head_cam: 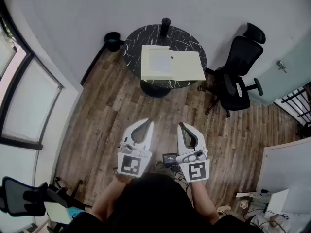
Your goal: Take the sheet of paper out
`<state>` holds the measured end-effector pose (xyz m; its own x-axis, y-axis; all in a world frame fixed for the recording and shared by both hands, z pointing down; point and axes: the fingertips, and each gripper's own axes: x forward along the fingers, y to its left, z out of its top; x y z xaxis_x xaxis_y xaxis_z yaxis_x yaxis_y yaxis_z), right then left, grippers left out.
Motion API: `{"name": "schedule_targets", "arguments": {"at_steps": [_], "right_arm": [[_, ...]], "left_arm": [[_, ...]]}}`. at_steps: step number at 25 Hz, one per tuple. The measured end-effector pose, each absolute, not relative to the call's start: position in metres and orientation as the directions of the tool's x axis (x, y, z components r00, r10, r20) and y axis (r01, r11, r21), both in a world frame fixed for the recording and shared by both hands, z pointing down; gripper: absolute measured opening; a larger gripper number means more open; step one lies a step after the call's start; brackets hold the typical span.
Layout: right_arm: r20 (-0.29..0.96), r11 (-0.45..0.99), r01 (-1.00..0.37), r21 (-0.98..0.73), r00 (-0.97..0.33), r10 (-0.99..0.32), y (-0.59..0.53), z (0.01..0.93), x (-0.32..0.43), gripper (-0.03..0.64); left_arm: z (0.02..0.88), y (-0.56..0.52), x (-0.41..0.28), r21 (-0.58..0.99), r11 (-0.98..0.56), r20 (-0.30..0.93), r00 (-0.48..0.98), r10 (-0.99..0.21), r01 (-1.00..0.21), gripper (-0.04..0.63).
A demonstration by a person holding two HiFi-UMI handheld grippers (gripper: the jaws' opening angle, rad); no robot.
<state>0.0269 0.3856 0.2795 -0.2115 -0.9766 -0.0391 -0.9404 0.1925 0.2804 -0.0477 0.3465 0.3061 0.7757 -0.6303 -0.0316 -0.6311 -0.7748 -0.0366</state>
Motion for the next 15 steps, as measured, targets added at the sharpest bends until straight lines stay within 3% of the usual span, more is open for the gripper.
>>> {"name": "schedule_targets", "arguments": {"at_steps": [15], "right_arm": [[0.019, 0.089, -0.961, 0.261, -0.087, -0.996, 0.356, 0.303, 0.063, -0.002]], "left_arm": [[0.308, 0.318, -0.054, -0.034, -0.776, -0.038, 0.776, -0.629, -0.63, 0.015]]}}
